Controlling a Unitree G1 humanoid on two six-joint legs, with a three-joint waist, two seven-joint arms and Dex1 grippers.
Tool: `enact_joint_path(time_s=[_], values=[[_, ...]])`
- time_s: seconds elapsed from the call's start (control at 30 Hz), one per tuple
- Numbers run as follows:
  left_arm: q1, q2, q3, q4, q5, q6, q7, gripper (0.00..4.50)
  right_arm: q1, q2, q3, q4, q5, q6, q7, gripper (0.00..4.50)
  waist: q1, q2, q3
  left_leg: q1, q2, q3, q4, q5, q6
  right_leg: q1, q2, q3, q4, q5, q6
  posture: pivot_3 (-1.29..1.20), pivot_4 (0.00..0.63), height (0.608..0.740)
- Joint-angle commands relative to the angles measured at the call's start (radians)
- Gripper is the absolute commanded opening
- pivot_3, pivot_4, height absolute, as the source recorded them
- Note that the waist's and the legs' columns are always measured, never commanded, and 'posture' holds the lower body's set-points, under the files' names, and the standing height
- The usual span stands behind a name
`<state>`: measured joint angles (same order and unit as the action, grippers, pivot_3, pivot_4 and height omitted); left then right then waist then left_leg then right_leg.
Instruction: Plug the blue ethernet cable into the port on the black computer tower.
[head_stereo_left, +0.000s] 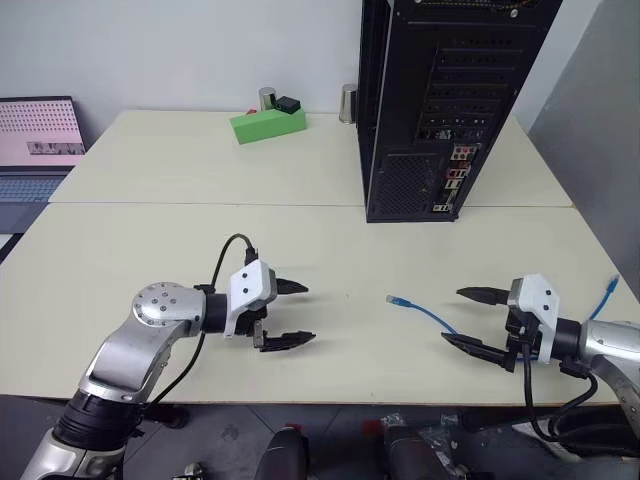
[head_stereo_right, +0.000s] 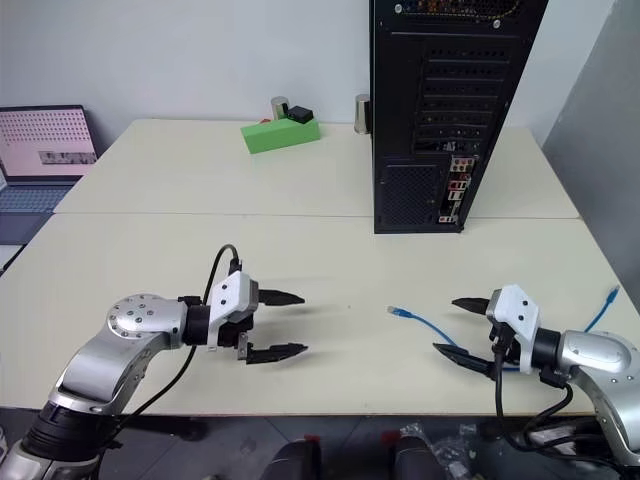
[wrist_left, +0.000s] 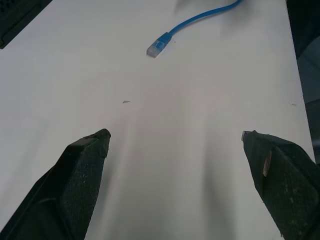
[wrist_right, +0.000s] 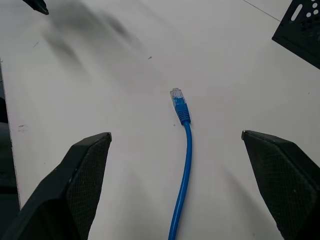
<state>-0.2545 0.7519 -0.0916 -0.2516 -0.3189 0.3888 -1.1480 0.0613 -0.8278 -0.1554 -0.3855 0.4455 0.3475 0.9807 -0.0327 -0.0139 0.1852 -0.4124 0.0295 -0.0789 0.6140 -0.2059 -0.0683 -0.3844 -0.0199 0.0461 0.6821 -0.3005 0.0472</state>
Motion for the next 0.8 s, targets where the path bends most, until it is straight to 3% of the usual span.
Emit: enact_joint_path(time_s=[0.03, 0.47, 0.8], values=[[0.0, 0.014, 0.021, -0.051, -0.038, 0.005, -0.01, 4.5, 0.001, 0.002, -0.008, -0.014, -0.001, -0.017, 0.003, 4.43, 0.0, 0.0, 0.0, 0.0, 0.0, 0.0, 0.0, 0.0, 0.0, 0.0, 0.0, 0.0, 0.0, 0.0, 0.0, 0.0, 0.15, 0.74], [-0.003, 0.02, 0.0, -0.066, -0.03, -0.002, -0.002, 4.5, -0.013, 0.027, 0.001, -0.025, -0.007, -0.005, -0.036, 4.43, 0.0, 0.0, 0.0, 0.0, 0.0, 0.0, 0.0, 0.0, 0.0, 0.0, 0.0, 0.0, 0.0, 0.0, 0.0, 0.0, 0.15, 0.74], [-0.011, 0.002, -0.029, -0.066, -0.041, -0.022, -0.025, 4.5, -0.144, 0.141, 0.23, 0.061, -0.168, -0.001, -0.129, 4.43, -0.001, -0.001, 0.0, 0.001, 0.001, 0.0, 0.0, 0.0, 0.0, 0.0, 0.001, 0.0, 0.0, 0.0, 0.0, 0.0, 0.15, 0.74]])
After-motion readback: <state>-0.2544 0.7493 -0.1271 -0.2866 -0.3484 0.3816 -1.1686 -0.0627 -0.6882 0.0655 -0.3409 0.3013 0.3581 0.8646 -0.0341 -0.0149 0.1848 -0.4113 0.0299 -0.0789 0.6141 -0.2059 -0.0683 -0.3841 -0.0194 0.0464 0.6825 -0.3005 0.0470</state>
